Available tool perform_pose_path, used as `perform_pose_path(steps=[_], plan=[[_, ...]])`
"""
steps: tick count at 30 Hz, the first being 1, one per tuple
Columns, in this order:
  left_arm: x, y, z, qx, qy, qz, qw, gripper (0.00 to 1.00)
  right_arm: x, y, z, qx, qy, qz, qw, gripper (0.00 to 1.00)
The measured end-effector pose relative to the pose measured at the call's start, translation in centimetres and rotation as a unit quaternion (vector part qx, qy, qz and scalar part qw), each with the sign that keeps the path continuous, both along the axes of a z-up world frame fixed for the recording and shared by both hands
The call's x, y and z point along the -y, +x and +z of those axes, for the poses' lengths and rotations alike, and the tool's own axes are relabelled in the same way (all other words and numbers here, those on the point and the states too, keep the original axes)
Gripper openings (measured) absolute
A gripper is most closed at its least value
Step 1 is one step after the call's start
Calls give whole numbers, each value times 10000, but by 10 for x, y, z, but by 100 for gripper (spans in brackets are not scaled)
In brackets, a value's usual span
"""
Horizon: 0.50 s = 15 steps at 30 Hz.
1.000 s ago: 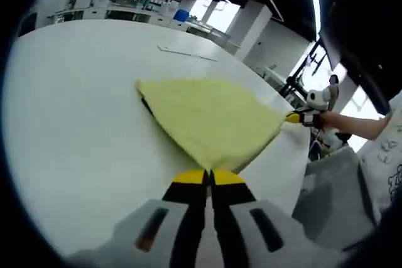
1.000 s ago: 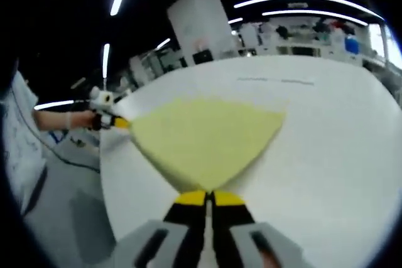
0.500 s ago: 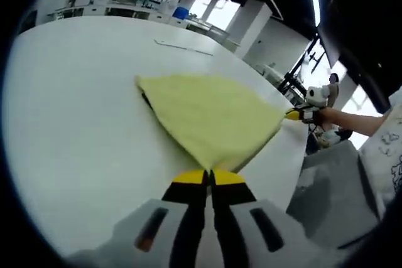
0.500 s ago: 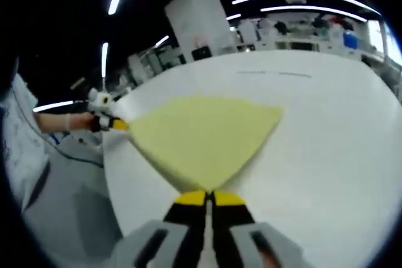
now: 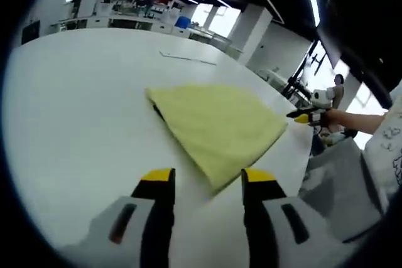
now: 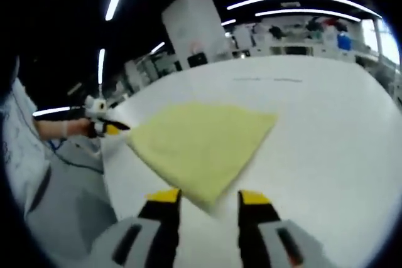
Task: Fold the garment on the visible template until the final outline fits inside the template.
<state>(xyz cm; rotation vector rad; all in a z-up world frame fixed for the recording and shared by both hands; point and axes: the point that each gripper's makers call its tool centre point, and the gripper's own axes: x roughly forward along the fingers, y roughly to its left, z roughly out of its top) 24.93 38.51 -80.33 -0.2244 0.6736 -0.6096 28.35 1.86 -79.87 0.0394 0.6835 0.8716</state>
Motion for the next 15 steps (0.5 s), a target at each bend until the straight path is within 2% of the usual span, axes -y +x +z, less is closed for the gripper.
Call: perform_pose_path(steps=[5,8,10,15], plan=[[-2,0,8,122,164,13,9998,62,3,3,4,159,-40,-79,9998,57],[0,-1,14,241,255,28,9994,68,4,3,7,256,-99,-102,9996,61],[-1,-1,10,340,345,39,9988,74,5,2,10,303,-108,-116,9994,63],[-3,-1,12,447,474,98,9978,87,6,0,13,361,-54,-211,9991,75]])
